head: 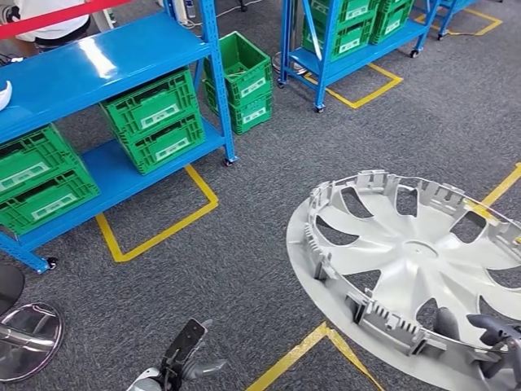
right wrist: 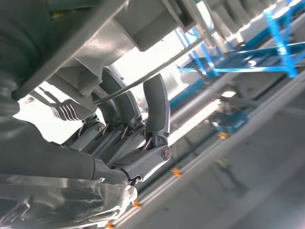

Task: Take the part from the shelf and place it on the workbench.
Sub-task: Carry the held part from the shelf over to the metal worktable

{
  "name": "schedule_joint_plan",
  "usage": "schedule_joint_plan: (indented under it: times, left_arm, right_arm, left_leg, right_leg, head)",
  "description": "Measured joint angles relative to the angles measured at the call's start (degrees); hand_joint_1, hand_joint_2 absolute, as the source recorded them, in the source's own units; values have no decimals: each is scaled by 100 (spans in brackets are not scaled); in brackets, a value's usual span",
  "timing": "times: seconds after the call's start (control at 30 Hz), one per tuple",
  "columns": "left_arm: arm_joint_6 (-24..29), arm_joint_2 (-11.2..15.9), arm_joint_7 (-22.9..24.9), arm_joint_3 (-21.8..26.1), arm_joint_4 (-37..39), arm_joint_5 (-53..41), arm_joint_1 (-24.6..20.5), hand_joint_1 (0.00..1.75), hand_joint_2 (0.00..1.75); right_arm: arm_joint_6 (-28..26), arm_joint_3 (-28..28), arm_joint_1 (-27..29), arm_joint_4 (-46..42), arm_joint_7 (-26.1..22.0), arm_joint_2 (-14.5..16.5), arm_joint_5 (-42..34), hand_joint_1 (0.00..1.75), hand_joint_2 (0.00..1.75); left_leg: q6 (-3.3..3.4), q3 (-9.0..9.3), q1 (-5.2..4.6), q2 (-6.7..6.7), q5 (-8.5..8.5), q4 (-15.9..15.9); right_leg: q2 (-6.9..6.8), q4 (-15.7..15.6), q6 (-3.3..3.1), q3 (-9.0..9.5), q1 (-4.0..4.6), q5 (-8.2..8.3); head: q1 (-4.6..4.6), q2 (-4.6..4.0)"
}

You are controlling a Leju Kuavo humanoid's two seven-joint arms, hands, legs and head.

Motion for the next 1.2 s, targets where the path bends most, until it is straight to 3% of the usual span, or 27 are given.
schedule_joint_plan:
  times: [0.07, 0.13, 0.17, 0.2, 0.23, 0.27, 0.33, 0.37, 0.43, 0.5, 0.53, 0.57, 0.63, 0.7, 0.73, 0.77, 0.83, 0.87, 0.9, 0.93, 1.0, 1.07, 1.17, 1.2]
  left_arm:
    - [1, 8, 27, 0, 0, -42, -8, 0, 175]
    - [1, 25, 62, 0, 0, -65, 2, 0, 175]
    - [2, 34, 79, 0, 0, -73, 12, 0, 175]
    - [4, 42, 90, 0, 0, -79, 23, 0, 175]
    - [9, 45, 95, 0, 0, -84, 30, 0, 175]
    - [20, 41, 94, 0, 0, -91, 35, 0, 175]
    - [57, 26, 88, 0, 0, -104, 38, 0, 175]
    - [79, 14, 84, 0, 0, -114, 38, 0, 175]
    - [109, -7, 78, 0, 0, -138, 41, 0, 175]
    - [116, -41, 73, 2, -1, -162, 38, 0, 175]
    - [114, -59, 68, 4, -1, -168, 35, 0, 175]
    - [112, -78, 64, 5, -1, -169, 35, 0, 175]
    - [104, -97, 56, 8, 0, -169, 53, 0, 175]
    - [101, -100, 52, 10, 0, -170, 75, 0, 175]
    - [99, -100, 47, 11, 0, -170, 79, 0, 175]
    - [97, -101, 39, 12, 0, -170, 79, 0, 175]
    - [94, -90, 24, 18, -1, -169, 71, 0, 175]
    - [92, -81, 18, 25, -1, -169, 65, 0, 175]
    - [91, -73, 13, 33, -1, -169, 59, 0, 175]
    - [84, -67, 7, 41, -1, -169, 56, 0, 175]
    - [69, -78, -3, 49, -1, -170, 54, 0, 175]
    - [56, -93, -6, 50, -2, -190, 39, 0, 175]
    - [71, -119, 21, 49, -1, -242, 24, 0, 175]
    - [82, -126, 34, 48, -1, -255, 25, 0, 175]
  right_arm:
    - [0, 42, -11, 0, 72, 1, 24, 175, 175]
    - [0, 90, -23, 2, 118, 2, 37, 175, 175]
    - [0, 109, -26, 2, 137, 3, 41, 175, 175]
    - [0, 122, -25, 3, 155, 3, 46, 175, 175]
    - [0, 132, -23, 4, 168, 3, 53, 175, 175]
    - [0, 138, -22, 4, 176, 3, 59, 175, 175]
    - [0, 143, -25, 4, 177, 3, 72, 175, 175]
    - [0, 145, -28, 3, 174, 3, 80, 175, 175]
    - [0, 148, -28, -2, 176, 4, 107, 175, 175]
    - [0, 150, -16, -15, 188, 9, 136, 175, 175]
    - [0, 152, -13, -23, 193, 11, 145, 175, 175]
    - [0, 153, -18, -31, 196, 13, 147, 175, 175]
    - [0, 157, -32, -38, 193, 14, 140, 175, 175]
    - [0, 159, -37, -38, 178, 14, 119, 175, 175]
    - [1, 159, -34, -38, 168, 14, 109, 175, 175]
    - [1, 158, -33, -39, 158, 14, 101, 175, 175]
    - [1, 157, -41, -38, 140, 14, 87, 175, 175]
    - [1, 156, -49, -41, 121, 14, 71, 175, 175]
    - [1, 151, -56, -43, 90, 14, 44, 175, 175]
    - [1, 144, -58, -44, 47, 15, 12, 175, 175]
    - [0, 123, -49, -46, -35, 17, -49, 175, 175]
    - [0, 106, -50, -52, -67, 18, -74, 175, 175]
    - [0, 90, -62, -60, -1, 18, -44, 175, 175]
    - [0, 85, -64, -60, 23, 18, -29, 175, 175]
  left_leg:
    - [-50, -160, 12, -109, -256, 356]
    - [-67, -543, 15, -227, -651, 1160]
    - [-63, -727, 15, -253, -774, 1526]
    - [-51, -832, 11, -268, -783, 1714]
    - [-28, -826, 6, -282, -673, 1670]
    - [7, -709, -2, -305, -471, 1403]
    - [127, -334, -38, -454, -48, 593]
    - [176, -184, -54, -531, 62, 259]
    - [237, -67, -89, -608, 108, -43]
    - [247, -19, -79, -551, 177, -188]
    - [250, 13, -57, -516, 224, -265]
    - [243, 41, -27, -468, 266, -332]
    - [228, 59, 12, -357, 288, -372]
    - [195, 63, 44, -233, 273, -366]
    - [162, 70, 69, -181, 259, -357]
    - [114, 80, 105, -135, 237, -335]
    - [-28, 77, 175, -67, 153, -224]
    - [-95, 56, 195, -42, 101, -138]
    - [-150, 32, 201, -26, 66, -70]
    - [-183, 12, 199, -16, 53, -30]
    - [-222, 0, 223, -18, 42, -10]
    - [-220, -107, 240, -94, -158, 231]
    - [-138, -661, 184, -231, -726, 1390]
    - [-98, -821, 161, -254, -804, 1688]
  right_leg:
    - [63, -14, -73, -23, -16, 28]
    - [139, -14, -116, -61, -13, 50]
    - [186, -14, -128, -78, -9, 59]
    - [234, -13, -135, -88, -2, 66]
    - [283, -13, -137, -91, 5, 73]
    - [333, -13, -133, -89, 10, 79]
    - [423, -9, -116, -93, 9, 97]
    - [465, -5, -97, -108, 4, 109]
    - [541, -33, -30, -141, -23, 151]
    - [583, -98, 42, -163, -44, 198]
    - [532, -60, 69, -198, -36, 161]
    - [445, 105, 97, -284, -26, 49]
    - [235, 796, 169, -604, -39, -331]
    - [143, 1409, 262, -869, -95, -562]
    - [118, 1432, 313, -859, -132, -525]
    - [84, 1218, 373, -722, -177, -391]
    - [-33, 491, 519, -276, -264, -103]
    - [-61, 233, 522, -122, -286, -35]
    - [-69, 125, 485, -59, -294, -30]
    - [-31, 148, 409, -79, -281, -63]
    - [46, 213, 254, -152, -258, -71]
    - [109, 237, 156, -181, -224, -74]
    - [209, 211, 58, -206, -172, -42]
    - [256, 208, 42, -217, -149, -33]
  head:
    - [-9, 0]
    - [-19, 0]
    - [-19, 0]
    - [-19, 0]
    - [-19, 0]
    - [-17, 0]
    - [-15, 0]
    - [-18, 0]
    - [-33, 0]
    - [-53, 0]
    - [-51, 0]
    - [-28, 0]
    - [23, 0]
    - [39, 0]
    - [40, 0]
    - [39, 0]
    - [55, 0]
    - [63, 0]
    - [66, 0]
    - [57, 0]
    - [6, 0]
    - [-32, 0]
    - [-65, 0]
    - [-70, 0]
